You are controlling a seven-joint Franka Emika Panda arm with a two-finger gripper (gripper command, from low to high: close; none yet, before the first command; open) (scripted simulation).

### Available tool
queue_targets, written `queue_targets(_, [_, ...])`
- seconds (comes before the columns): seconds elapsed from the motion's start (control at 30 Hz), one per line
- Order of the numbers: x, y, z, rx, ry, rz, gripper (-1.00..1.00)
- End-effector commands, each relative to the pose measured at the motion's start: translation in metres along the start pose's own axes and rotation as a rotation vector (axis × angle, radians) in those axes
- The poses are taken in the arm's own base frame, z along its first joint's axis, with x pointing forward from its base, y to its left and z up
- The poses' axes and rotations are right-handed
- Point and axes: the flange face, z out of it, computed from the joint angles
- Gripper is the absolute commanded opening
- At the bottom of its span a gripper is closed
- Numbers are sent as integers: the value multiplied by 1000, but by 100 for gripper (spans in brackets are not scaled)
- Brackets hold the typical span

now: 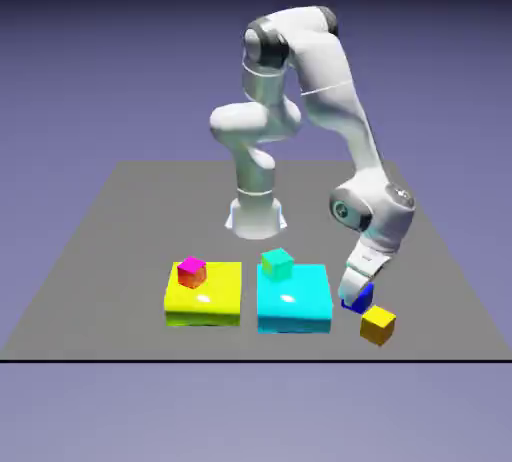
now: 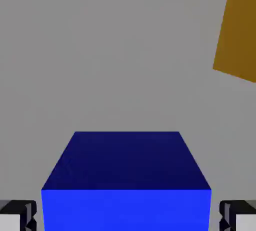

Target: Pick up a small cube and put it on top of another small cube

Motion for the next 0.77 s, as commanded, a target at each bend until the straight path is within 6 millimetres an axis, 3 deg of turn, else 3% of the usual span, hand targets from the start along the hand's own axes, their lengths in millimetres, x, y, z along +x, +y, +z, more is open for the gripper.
queue_targets(0.0, [0,1,-16,-1,1,1,-100])
queue_targets(0.13, [2,3,-73,-2,3,-15,-100])
queue_targets(0.43, [87,0,-141,-52,52,-303,-100])
queue_targets(0.5, [88,0,-143,-53,53,-308,-100])
queue_targets(0.6, [94,-1,-80,-54,53,-308,-100])
queue_targets(0.63, [94,-1,-73,-53,53,-308,-100])
queue_targets(0.67, [94,-1,-73,-53,53,-308,100])
queue_targets(0.7, [94,-1,-73,-53,53,-308,100])
queue_targets(0.73, [94,-1,-94,-54,54,-307,100])
